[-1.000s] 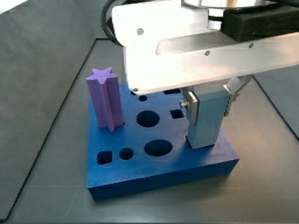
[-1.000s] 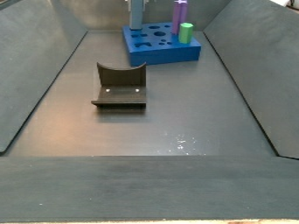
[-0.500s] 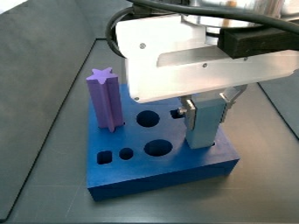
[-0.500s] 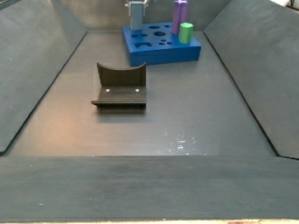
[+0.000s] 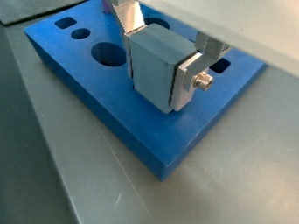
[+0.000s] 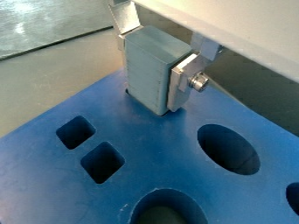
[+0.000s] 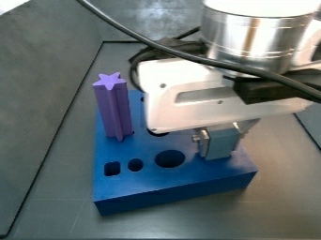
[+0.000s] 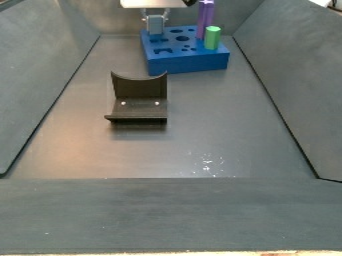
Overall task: Pick up the rectangle object. Move up. Place the rectangle object on the fixture. Regrasp the rectangle object. Move to above the board. Insert the rectangle object.
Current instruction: Insert the rectangle object.
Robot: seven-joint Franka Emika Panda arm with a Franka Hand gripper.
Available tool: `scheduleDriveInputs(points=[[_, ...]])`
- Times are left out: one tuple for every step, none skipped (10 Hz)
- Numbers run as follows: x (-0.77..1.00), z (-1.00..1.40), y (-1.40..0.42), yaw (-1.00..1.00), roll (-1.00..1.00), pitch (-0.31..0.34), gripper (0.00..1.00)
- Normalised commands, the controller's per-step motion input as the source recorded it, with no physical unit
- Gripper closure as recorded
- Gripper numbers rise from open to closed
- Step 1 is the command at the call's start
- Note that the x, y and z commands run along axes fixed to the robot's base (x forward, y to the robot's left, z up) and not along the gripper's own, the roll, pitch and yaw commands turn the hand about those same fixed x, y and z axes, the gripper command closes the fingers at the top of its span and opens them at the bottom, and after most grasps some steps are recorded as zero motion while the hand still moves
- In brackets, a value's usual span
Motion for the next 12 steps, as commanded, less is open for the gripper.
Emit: scheduleDriveInputs(points=[[0.37, -0.43, 0.00, -0.31, 0.10, 0.709, 1.00], [0.00, -0.23, 0.00, -0.23, 0.22, 0.274, 1.00], [0.00, -0.04, 0.00, -0.06, 0.12, 0.109, 1.00], [0.00, -0.03, 0.00, 0.00, 0.13, 0.051, 1.00], [0.19, -0.33, 0.00, 0.00, 0.21, 0.406, 1.00], [0.43, -0.39, 0.00, -0.21, 0.16, 0.757, 1.00], [0.33, -0.31, 0.00, -0.15, 0.11, 0.566, 1.00], [0.00, -0.07, 0.00, 0.00, 0.00, -0.017, 1.00], [-0.01, -0.81, 0.00, 0.00, 0.03, -0.269, 1.00], [-0.04, -1.00, 0.00, 0.00, 0.07, -0.109, 1.00], [-0.03, -1.00, 0.00, 0.04, 0.05, -0.023, 1.00], [0.00, -1.00, 0.00, 0.08, 0.03, -0.011, 1.00]])
